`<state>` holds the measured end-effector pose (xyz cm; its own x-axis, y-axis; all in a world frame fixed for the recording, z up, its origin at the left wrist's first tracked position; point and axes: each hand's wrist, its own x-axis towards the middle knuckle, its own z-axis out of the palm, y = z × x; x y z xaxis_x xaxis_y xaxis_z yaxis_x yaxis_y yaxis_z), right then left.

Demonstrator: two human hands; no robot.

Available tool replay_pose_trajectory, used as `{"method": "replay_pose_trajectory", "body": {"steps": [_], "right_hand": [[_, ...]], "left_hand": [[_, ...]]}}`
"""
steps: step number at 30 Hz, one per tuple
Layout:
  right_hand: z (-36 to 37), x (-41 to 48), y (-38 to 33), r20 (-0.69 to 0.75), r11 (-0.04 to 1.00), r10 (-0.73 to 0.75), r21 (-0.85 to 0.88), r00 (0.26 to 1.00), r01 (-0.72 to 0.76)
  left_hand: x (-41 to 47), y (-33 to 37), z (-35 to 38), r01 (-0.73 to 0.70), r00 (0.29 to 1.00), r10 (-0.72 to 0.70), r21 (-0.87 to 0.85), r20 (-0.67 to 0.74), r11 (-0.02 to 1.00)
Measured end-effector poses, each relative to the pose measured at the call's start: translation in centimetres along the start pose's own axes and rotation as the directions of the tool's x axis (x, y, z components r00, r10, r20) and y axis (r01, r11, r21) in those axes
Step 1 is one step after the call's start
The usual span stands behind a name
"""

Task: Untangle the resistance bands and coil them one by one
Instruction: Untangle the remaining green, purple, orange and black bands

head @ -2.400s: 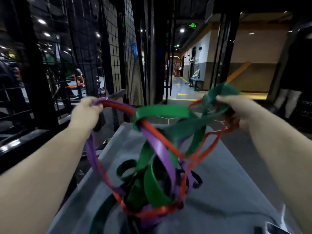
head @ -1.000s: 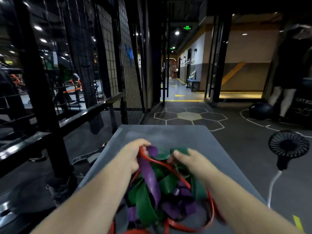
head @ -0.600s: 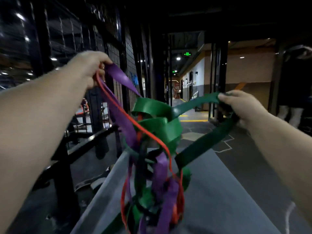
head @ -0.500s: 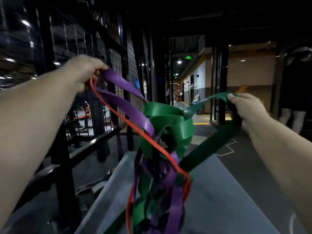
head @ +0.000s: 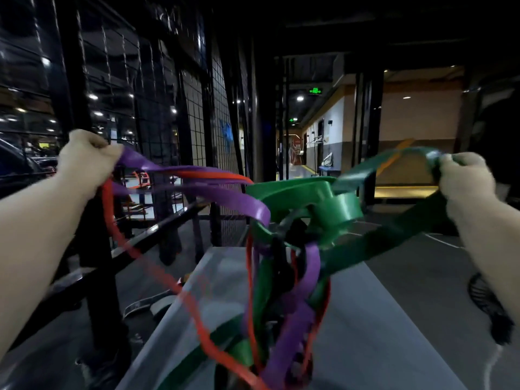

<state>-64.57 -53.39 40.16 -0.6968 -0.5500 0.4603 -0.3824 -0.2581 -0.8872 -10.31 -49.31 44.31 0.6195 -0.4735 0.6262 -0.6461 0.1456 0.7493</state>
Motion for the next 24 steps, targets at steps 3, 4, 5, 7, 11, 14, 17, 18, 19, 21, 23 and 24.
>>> {"method": "replay_pose_trajectory", "body": {"steps": [3,4,5,7,11,14,17,18,19,21,23,24], "right_hand": [[2.2,-1.2,1.6,0.333,0.960,-0.022,-0.256,0.943,0.112],[2.6,-2.4,1.9,0.430,0.927,0.001,-0.340,0.903,0.161],[2.9,-3.7,2.1,0.521,0.871,0.041,-0.437,0.853,0.225],[3.5,-6.0,3.1,0.663,0.705,0.135,-0.586,0.736,0.399],[4.9,-10.7,4.3,0.772,0.650,0.187,-0.561,0.608,0.513],[6.9,-14.6,2.8,0.838,0.763,0.102,-0.412,0.536,0.498],[8.4,-18.3,0.3,0.900,0.938,0.044,-0.187,0.434,0.292],[8.8,-19.4,-0.4,0.922,0.976,0.051,-0.128,0.384,0.178],[8.9,-20.3,-1.1,0.936,0.993,0.059,-0.092,0.348,0.077],[9.4,-21.2,-1.8,0.929,0.998,0.059,-0.066,0.365,0.005],[9.8,-21.2,-2.0,0.862,0.994,0.035,-0.080,0.506,0.068],[9.8,-20.9,-2.1,0.804,0.989,0.026,-0.107,0.594,0.102]], "left_hand": [[-1.2,-0.7,1.2,0.014,0.994,-0.014,0.008,0.111,1.000],[-1.9,-0.9,1.7,0.024,0.988,-0.024,0.000,0.153,1.000],[-2.9,-0.9,2.1,0.034,0.975,-0.027,-0.027,0.219,0.999],[-4.7,-0.8,3.2,0.123,0.912,-0.056,-0.141,0.407,0.982],[-7.9,0.4,4.8,0.442,0.766,-0.147,-0.348,0.625,0.827],[-9.8,1.9,5.5,0.592,0.667,-0.147,-0.399,0.730,0.700],[-12.1,3.6,5.9,0.632,0.581,-0.075,-0.391,0.810,0.669],[-12.8,4.1,5.9,0.625,0.563,-0.045,-0.390,0.825,0.676],[-13.4,4.6,5.9,0.622,0.548,-0.015,-0.396,0.837,0.676],[-14.1,5.5,5.6,0.633,0.536,0.028,-0.423,0.844,0.648],[-14.4,6.2,4.9,0.652,0.520,0.050,-0.435,0.852,0.621],[-14.4,6.4,4.6,0.649,0.513,0.062,-0.435,0.856,0.624]]}}
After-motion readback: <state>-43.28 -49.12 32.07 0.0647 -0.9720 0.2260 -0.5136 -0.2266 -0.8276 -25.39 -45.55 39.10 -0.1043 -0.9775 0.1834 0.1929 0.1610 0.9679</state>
